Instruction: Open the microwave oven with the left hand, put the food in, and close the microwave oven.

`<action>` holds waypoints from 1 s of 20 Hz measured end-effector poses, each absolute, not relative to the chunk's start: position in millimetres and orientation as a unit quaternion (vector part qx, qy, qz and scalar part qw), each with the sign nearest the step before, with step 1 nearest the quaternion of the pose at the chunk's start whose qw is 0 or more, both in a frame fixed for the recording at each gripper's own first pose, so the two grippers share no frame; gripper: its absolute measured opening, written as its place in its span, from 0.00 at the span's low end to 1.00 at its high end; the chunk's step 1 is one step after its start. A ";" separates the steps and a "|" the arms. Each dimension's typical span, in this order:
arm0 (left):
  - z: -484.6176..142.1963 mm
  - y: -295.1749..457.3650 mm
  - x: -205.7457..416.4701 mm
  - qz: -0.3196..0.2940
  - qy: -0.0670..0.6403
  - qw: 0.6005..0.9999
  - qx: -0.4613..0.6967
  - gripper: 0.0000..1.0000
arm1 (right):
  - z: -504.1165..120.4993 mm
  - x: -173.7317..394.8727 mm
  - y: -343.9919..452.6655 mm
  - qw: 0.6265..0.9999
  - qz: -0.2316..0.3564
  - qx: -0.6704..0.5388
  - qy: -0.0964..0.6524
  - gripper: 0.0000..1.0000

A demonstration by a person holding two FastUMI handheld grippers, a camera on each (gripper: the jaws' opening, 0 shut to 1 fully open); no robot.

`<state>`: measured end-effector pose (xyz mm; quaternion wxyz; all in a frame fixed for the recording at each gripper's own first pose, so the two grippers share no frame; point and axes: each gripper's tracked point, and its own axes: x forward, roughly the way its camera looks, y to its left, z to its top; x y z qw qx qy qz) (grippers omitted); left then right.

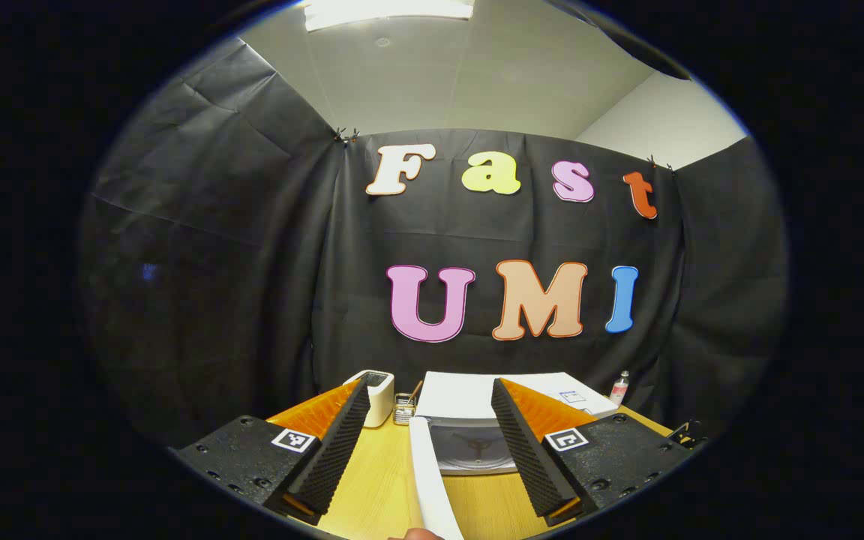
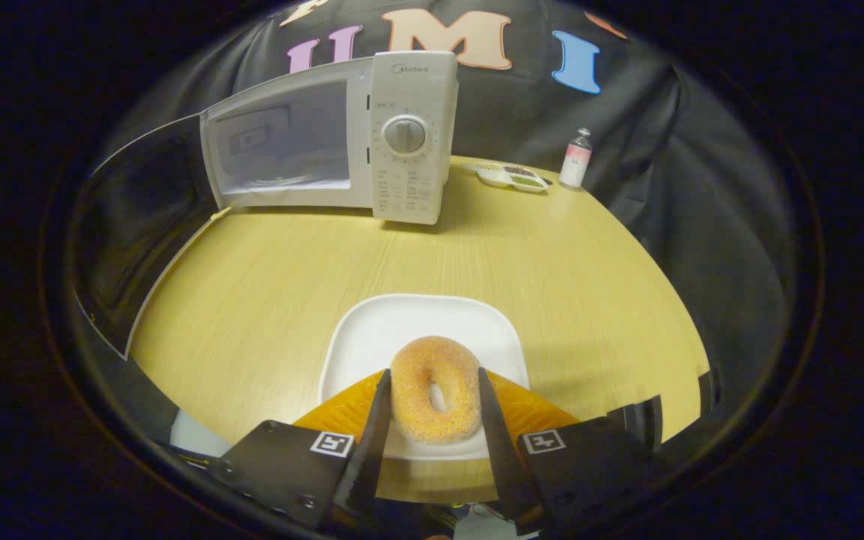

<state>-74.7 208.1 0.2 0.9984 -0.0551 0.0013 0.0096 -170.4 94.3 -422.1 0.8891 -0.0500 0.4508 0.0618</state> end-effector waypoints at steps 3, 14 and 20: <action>0.9 210.1 -74.3 0.009 0.000 0.999 -0.051 0.93 | -415.5 -167.1 104.6 0.890 0.058 -0.009 0.452 0.66; -13.6 230.8 -79.6 0.026 0.022 0.999 -0.042 0.95 | -344.7 -96.3 237.1 0.855 0.079 0.294 0.421 0.60; -19.9 239.5 -85.0 0.035 0.035 0.998 -0.036 0.96 | -328.2 -63.2 307.4 0.802 0.085 0.420 0.416 0.66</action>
